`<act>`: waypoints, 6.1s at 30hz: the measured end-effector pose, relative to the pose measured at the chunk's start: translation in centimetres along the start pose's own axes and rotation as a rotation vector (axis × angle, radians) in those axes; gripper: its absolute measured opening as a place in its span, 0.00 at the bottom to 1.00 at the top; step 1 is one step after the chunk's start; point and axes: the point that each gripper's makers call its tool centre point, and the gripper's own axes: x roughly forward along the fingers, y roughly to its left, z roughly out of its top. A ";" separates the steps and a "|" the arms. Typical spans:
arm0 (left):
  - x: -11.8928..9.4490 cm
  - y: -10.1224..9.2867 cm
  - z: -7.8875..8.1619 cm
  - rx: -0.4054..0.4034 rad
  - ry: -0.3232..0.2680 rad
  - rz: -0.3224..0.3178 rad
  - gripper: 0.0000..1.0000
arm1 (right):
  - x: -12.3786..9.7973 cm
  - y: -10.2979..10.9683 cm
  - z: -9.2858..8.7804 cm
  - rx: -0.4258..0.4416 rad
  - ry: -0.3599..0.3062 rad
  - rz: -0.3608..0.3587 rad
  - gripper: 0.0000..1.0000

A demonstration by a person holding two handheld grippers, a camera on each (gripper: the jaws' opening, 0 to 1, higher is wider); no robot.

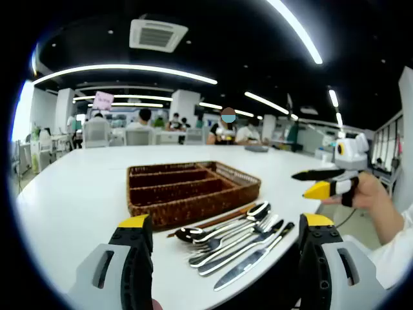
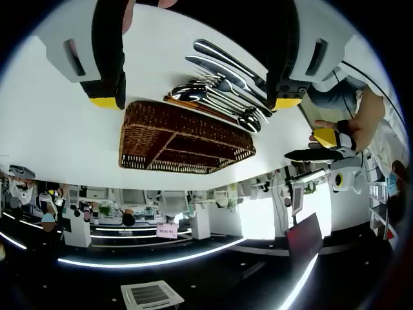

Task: Arrange the knives, forks, and spoons in their matching storage slots by inserting each utensil handle-first until every utensil is classified and aligned in the correct compartment

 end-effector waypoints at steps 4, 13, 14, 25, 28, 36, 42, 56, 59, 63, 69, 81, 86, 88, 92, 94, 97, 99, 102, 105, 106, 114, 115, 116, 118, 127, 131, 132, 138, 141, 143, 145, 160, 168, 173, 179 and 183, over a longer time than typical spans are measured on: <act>0.0 0.0 -0.1 0.000 0.001 -0.002 0.94 | 0.0 0.1 0.0 -0.002 0.001 0.002 0.91; 0.0 -0.1 -0.1 0.000 0.005 -0.005 0.93 | 0.0 0.2 0.0 -0.005 0.003 0.008 0.89; 0.0 -0.1 -0.1 0.001 0.005 -0.006 0.93 | 0.0 0.2 0.0 -0.006 0.003 0.009 0.89; 0.0 -0.2 -0.1 0.001 0.009 -0.008 0.92 | 0.1 0.4 0.0 -0.009 0.007 0.018 0.87; 0.0 -0.2 -0.2 0.002 0.010 -0.010 0.92 | 0.1 0.5 0.0 -0.007 0.008 0.020 0.86; -0.1 -0.2 -0.3 0.001 0.011 -0.012 0.91 | 0.1 0.5 0.0 -0.009 0.007 0.022 0.86; 0.0 -0.3 -0.4 0.002 0.013 -0.015 0.91 | 0.2 0.6 -0.1 -0.010 0.011 0.028 0.85; 0.0 -0.2 -0.8 -0.002 0.020 -0.022 0.89 | 0.5 0.6 -0.3 -0.014 0.017 0.040 0.82; -0.1 -0.1 -0.8 -0.003 0.019 -0.021 0.89 | 0.5 0.7 -0.3 -0.015 0.015 0.042 0.82; -0.1 -0.1 -0.8 -0.003 0.018 -0.023 0.88 | 0.5 0.8 -0.3 -0.015 0.014 0.044 0.81; -0.1 -0.1 -0.8 -0.004 0.020 -0.025 0.88 | 0.6 0.8 -0.2 -0.019 0.015 0.044 0.81; 0.1 -0.1 -0.7 -0.002 0.021 -0.030 0.87 | 0.6 0.7 -0.2 -0.021 0.017 0.049 0.79; 0.1 -0.2 -0.7 0.000 0.022 -0.030 0.87 | 0.6 0.8 -0.2 -0.023 0.020 0.054 0.78; 0.1 -0.3 -0.7 0.000 0.023 -0.031 0.86 | 0.5 0.8 -0.2 -0.025 0.021 0.057 0.77; 0.1 -0.3 -0.7 0.001 0.023 -0.031 0.86 | 0.6 0.9 -0.2 -0.029 0.025 0.065 0.76; 0.1 -0.4 -0.7 0.001 0.025 -0.032 0.86 | 0.6 1.0 -0.2 -0.032 0.026 0.072 0.75; 0.1 -0.4 -0.8 0.000 0.027 -0.033 0.86 | 0.7 1.1 -0.3 -0.033 0.030 0.080 0.73; 0.0 -0.4 -0.9 -0.001 0.029 -0.034 0.86 | 0.7 1.2 -0.3 -0.034 0.033 0.084 0.73; 0.0 -0.4 -0.9 -0.001 0.027 -0.035 0.86 | 0.8 1.4 -0.2 -0.029 0.028 0.091 0.72; 0.0 -0.4 -1.0 -0.002 0.028 -0.036 0.85 | 0.9 1.4 -0.3 -0.033 0.033 0.093 0.72; 0.0 -0.4 -1.1 -0.002 0.028 -0.037 0.85 | 0.9 1.4 -0.4 -0.034 0.033 0.095 0.72; 0.0 -0.4 -1.3 -0.007 0.030 -0.040 0.84 | 1.7 1.7 -0.7 -0.049 0.052 0.124 0.67; 0.0 -0.4 -1.4 -0.007 0.030 -0.042 0.84 | 1.8 1.7 -0.7 -0.050 0.053 0.125 0.66; 0.0 -0.4 -1.4 -0.008 0.030 -0.043 0.84 | 1.9 1.6 -0.8 -0.051 0.057 0.128 0.66; 0.1 -0.4 -1.5 -0.009 0.030 -0.045 0.84 | 2.1 1.7 -0.8 -0.057 0.060 0.134 0.65; 0.2 0.0 -1.7 -0.012 0.036 -0.051 0.82 | 3.2 2.0 -0.8 -0.064 0.066 0.168 0.61; 0.4 0.1 -2.0 -0.016 0.042 -0.054 0.80 | 3.7 2.2 -0.9 -0.076 0.077 0.190 0.59; 0.4 0.2 -2.1 -0.018 0.044 -0.054 0.80 | 3.9 2.1 -0.9 -0.075 0.079 0.193 0.59; 0.8 0.4 -2.4 -0.026 0.053 -0.059 0.79 | 4.5 2.4 -0.9 -0.076 0.082 0.220 0.57; 0.8 0.6 -2.2 -0.033 0.046 -0.061 0.78 | 4.8 2.6 -0.9 -0.083 0.085 0.238 0.56; 0.9 0.7 -2.1 -0.036 0.041 -0.061 0.78 | 5.0 2.7 -0.8 -0.091 0.082 0.247 0.54; 1.0 0.9 -2.2 -0.036 0.046 -0.064 0.76 | 5.3 2.9 -0.7 -0.096 0.085 0.261 0.52; 1.8 2.9 -2.1 -0.067 0.050 -0.065 0.73 | 7.6 4.4 -0.5 -0.135 0.100 0.357 0.45; 2.3 3.4 -2.2 -0.083 0.056 -0.066 0.72 | 8.6 4.7 -0.3 -0.153 0.109 0.396 0.40; 2.7 3.7 -2.2 -0.089 0.061 -0.060 0.72 | 9.2 5.2 -0.2 -0.177 0.109 0.439 0.38; 3.1 4.2 -2.2 -0.102 0.062 -0.061 0.71 | 10.0 5.2 -0.1 -0.192 0.116 0.465 0.35; 3.2 4.6 -2.2 -0.111 0.061 -0.057 0.71 | 10.5 5.4 -0.1 -0.210 0.120 0.491 0.35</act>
